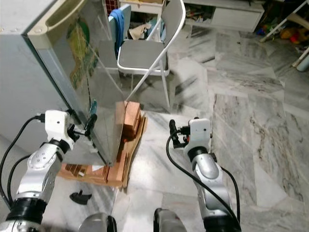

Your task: Restocking fridge

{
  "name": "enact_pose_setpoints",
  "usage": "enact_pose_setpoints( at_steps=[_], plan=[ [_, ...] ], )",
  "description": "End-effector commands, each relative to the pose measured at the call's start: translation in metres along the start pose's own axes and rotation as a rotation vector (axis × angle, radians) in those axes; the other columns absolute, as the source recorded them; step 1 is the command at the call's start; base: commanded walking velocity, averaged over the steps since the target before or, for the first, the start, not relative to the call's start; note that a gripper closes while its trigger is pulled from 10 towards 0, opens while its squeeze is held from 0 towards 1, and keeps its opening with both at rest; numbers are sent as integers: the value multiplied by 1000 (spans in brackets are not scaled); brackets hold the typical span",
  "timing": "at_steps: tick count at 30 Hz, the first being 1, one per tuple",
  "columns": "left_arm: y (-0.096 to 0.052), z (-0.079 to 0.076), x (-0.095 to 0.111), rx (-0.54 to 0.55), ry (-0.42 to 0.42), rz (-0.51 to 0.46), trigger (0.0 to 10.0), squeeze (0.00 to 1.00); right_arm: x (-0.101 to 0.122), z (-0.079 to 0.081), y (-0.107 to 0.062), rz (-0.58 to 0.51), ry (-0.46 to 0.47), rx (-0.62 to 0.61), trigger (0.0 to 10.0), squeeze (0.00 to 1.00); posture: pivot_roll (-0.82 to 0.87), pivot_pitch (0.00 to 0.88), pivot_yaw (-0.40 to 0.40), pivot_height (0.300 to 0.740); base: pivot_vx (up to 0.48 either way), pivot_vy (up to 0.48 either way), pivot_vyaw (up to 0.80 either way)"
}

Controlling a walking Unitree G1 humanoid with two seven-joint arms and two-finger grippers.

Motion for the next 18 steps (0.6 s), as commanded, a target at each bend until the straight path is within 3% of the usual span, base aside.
enact_pose_setpoints(
  at_steps=[1,7,12,13,15,16,18],
  plan=[
    [6,-1,4,-10,26,-3,10000,0,2,-2,-3,10,-4,-1,10000,0,35,110,-11,740,0,0,0],
    [32,-14,16,-38,36,-35,10000,0,-4,-9,-15,57,-36,5,10000,0,20,106,-6,740,0,0,0],
    [53,-40,38,-114,34,-102,10000,0,-10,-12,-22,89,-40,13,10000,0,21,101,-4,740,0,0,0],
    [56,-74,46,-309,120,-110,10000,0,-15,-10,-28,125,-35,46,10000,0,26,99,-5,740,0,0,0],
    [53,-95,46,-442,185,-102,10000,0,-19,-10,-31,147,-32,67,10000,0,29,98,-4,740,0,0,0],
    [45,-127,45,-591,157,-85,10000,0,-28,-9,-38,191,-27,108,10000,0,35,94,-5,740,0,0,0],
    [32,-155,41,-727,138,-64,10000,0,-36,-12,-44,220,-13,125,10000,0,36,92,-5,740,0,0,0]
  ],
)
Point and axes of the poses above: a point about 5 cm out from each wrist's last joint towards the gripper, its own y axis pointing out of the wrist towards the gripper, its own x axis along the axis of the wrist's last joint, z = x × y, the point moved 1 cm from there along y, pointing out of the wrist towards the gripper, and after that the axes turned 13 degrees about -y, right-handed, at the moved point
